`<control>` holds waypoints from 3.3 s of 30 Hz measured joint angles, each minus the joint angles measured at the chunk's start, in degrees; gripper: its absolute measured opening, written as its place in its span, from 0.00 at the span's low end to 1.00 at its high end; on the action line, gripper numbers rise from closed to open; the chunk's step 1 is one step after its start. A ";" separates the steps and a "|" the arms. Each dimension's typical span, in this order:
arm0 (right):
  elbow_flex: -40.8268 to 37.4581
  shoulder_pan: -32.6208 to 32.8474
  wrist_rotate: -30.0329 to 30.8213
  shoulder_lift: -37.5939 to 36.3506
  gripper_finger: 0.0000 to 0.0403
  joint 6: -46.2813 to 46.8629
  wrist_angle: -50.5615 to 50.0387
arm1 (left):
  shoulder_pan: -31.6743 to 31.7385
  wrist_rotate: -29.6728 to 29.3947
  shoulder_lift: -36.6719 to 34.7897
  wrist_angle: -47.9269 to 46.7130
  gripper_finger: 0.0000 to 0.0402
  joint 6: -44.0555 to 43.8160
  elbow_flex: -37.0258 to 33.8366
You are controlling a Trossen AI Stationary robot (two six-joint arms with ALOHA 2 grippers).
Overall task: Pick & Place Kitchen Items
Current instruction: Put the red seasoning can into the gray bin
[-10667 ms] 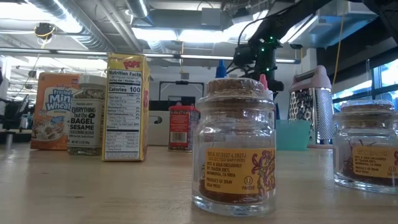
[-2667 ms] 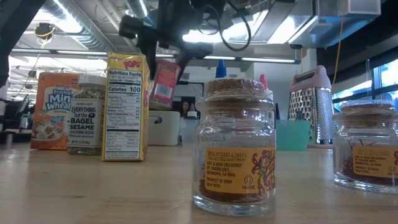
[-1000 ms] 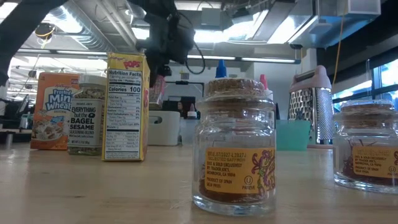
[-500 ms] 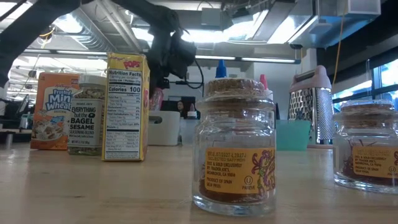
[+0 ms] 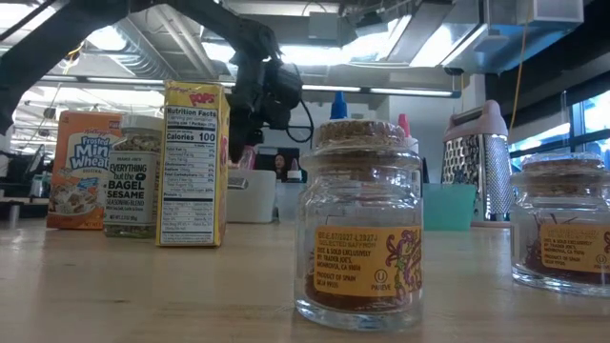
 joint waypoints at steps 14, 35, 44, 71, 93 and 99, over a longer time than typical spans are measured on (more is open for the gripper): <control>0.02 0.00 -0.33 -0.66 0.47 0.01 -0.24 | 0.87 -4.08 0.00 1.81 0.55 -0.11 0.00; 0.02 0.00 -0.29 -1.39 0.47 0.43 -0.91 | 1.09 -8.82 0.00 -2.57 0.55 0.45 0.00; 0.02 -0.41 -0.29 -1.48 0.47 0.41 -0.89 | 1.54 -9.49 -0.02 -2.59 0.55 -0.42 0.00; 0.02 -0.72 -0.30 -1.84 0.47 0.27 -1.88 | 0.27 -5.95 2.92 4.65 0.55 2.84 0.29; 0.02 -1.48 -0.29 -1.84 0.47 0.22 -1.36 | -4.72 -5.68 -4.39 4.24 0.55 1.97 -0.10; 0.02 -1.51 -0.27 -1.84 0.47 0.22 -0.76 | -4.91 -5.61 -4.48 4.56 0.55 0.42 -0.09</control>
